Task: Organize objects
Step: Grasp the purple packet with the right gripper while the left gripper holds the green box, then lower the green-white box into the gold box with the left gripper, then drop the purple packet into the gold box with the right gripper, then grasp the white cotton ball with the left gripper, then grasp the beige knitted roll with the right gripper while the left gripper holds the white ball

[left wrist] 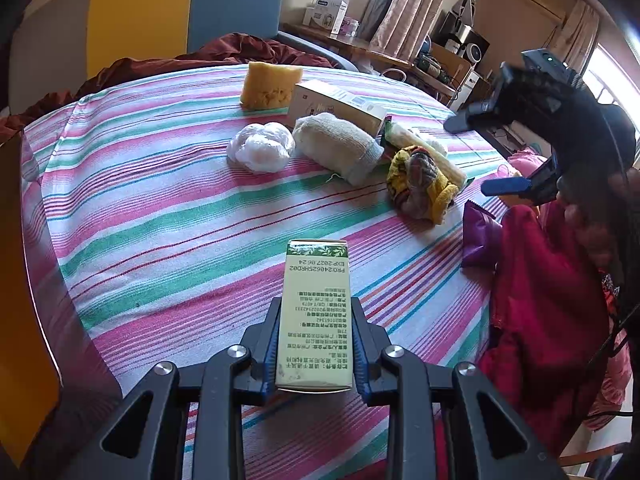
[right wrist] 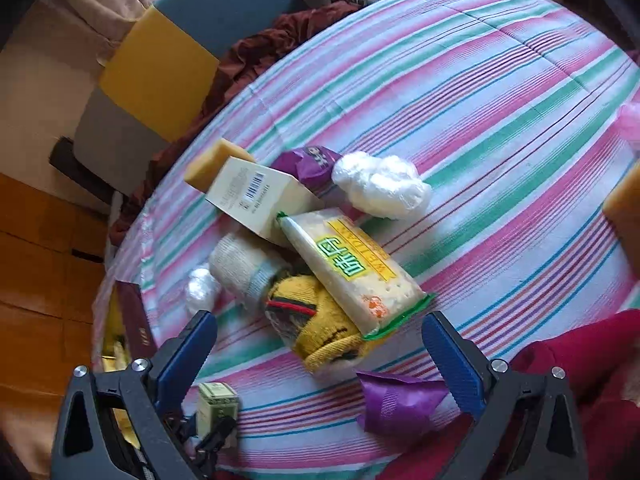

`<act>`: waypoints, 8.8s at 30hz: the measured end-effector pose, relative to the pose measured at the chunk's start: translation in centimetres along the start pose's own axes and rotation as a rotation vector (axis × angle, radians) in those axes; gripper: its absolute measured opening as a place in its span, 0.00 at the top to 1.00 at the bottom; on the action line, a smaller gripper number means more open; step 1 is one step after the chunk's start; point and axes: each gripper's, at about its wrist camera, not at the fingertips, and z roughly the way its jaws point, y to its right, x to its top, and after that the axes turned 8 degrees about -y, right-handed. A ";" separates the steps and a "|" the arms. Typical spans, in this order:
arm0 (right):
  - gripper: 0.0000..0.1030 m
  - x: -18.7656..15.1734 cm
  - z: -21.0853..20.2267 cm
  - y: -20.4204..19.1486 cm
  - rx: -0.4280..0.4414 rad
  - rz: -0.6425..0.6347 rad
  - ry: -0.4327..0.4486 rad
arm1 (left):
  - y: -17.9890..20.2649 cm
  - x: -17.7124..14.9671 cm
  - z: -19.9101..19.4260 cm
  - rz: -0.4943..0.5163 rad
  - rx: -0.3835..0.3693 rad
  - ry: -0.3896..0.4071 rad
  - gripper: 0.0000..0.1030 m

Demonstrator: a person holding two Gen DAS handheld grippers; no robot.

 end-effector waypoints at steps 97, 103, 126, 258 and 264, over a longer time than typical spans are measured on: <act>0.65 -7.5 4.0 -9.3 -0.312 -0.628 -0.207 | -17.8 -14.0 -18.0 -0.559 0.392 0.214 0.64; 0.65 -10.4 2.9 -13.4 -0.152 -0.709 -0.175 | -17.8 -14.0 -18.5 -0.560 0.414 0.233 0.64; 0.66 -21.8 16.0 -41.1 0.097 -1.096 -0.224 | -21.1 -19.0 -21.4 -0.740 0.466 0.272 0.64; 0.41 2.1 10.4 -10.4 -0.279 -0.533 -0.045 | -1.1 -1.4 0.6 -0.006 0.114 0.151 0.65; 0.37 2.0 10.3 -10.4 -0.288 -0.555 -0.038 | -1.0 -1.5 0.5 0.000 0.123 0.150 0.65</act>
